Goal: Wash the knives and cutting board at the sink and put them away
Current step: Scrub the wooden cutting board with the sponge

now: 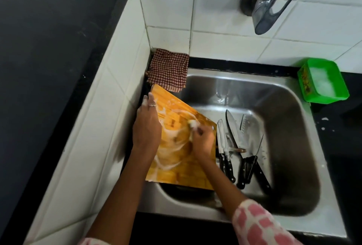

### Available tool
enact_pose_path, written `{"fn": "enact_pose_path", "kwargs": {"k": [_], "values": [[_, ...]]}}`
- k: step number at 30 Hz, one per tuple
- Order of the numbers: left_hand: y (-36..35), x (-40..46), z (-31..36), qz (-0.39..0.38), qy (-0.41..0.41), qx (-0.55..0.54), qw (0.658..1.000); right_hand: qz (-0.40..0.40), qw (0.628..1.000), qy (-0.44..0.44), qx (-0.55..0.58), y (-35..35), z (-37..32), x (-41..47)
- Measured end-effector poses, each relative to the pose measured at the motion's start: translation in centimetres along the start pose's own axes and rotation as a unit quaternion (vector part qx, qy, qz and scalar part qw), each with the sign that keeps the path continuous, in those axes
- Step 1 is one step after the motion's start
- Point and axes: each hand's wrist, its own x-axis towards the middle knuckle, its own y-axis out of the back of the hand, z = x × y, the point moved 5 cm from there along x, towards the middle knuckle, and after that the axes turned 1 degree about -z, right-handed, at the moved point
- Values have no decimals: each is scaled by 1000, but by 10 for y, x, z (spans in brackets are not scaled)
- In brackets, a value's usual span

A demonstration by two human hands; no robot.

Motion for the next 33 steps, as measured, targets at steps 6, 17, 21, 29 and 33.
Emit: {"fn": "enact_pose_path", "kwargs": {"k": [6, 17, 21, 29, 33], "values": [[-6, -1, 0, 17, -36, -2, 999, 7, 992, 117, 49, -45, -72, -10], [-14, 9, 1, 4, -62, 45, 997, -22, 978, 197, 71, -47, -88, -18], [-12, 5, 2, 11, -73, 126, 989, 6, 997, 73, 22, -7, -3, 25], [-31, -2, 13, -45, -170, 285, 942, 28, 996, 39, -69, -2, 29, 20], [-29, -1, 14, -49, -178, 297, 937, 39, 996, -23, -75, 21, 47, 72]]}}
